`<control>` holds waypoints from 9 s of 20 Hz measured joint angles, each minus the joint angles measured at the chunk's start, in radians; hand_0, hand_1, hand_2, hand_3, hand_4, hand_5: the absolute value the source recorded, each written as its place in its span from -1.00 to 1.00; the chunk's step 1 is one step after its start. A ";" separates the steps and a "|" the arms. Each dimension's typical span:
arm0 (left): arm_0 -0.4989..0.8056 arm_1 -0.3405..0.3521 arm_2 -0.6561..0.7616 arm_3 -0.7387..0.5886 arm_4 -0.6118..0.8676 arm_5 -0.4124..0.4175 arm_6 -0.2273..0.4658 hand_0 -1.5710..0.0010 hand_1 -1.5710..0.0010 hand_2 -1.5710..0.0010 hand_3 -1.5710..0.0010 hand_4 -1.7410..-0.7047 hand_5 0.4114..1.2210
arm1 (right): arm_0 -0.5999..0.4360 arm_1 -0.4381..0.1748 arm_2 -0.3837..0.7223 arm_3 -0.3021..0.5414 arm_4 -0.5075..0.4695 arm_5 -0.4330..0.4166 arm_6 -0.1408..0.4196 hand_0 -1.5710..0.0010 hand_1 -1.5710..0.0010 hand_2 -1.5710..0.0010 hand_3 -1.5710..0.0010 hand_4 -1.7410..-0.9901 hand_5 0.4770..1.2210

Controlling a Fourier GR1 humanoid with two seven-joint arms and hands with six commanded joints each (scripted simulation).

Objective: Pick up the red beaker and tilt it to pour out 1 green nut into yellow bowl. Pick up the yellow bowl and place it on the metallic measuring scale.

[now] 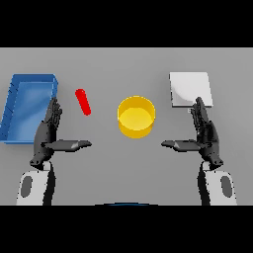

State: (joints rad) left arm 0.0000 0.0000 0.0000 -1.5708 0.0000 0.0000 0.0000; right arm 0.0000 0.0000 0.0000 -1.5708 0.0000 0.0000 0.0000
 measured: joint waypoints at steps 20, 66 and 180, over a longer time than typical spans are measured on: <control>-0.021 0.071 -0.085 -0.015 -0.129 -0.033 0.102 1.00 1.00 1.00 1.00 0.10 -0.42 | 0.086 -0.076 0.115 -0.142 0.202 -0.009 -0.095 1.00 1.00 1.00 1.00 0.42 -0.60; -0.585 0.015 0.096 0.658 -0.066 0.037 -0.226 -0.97 -0.97 -0.97 -0.96 -0.95 0.78 | 0.127 -0.086 0.102 -0.162 0.181 0.004 -0.116 1.00 1.00 1.00 1.00 0.37 -0.54; -0.472 0.566 -0.031 0.397 -0.209 -0.125 0.535 0.90 0.91 0.91 0.91 0.86 -0.46 | 0.076 -0.097 0.120 -0.102 0.224 -0.005 -0.146 1.00 1.00 1.00 1.00 0.59 -0.55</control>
State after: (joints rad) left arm -0.4722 0.5656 -0.0312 -1.1738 -0.2087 -0.1253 0.5348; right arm 0.0760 -0.0969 0.1198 -1.6727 0.2236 -0.0048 -0.1461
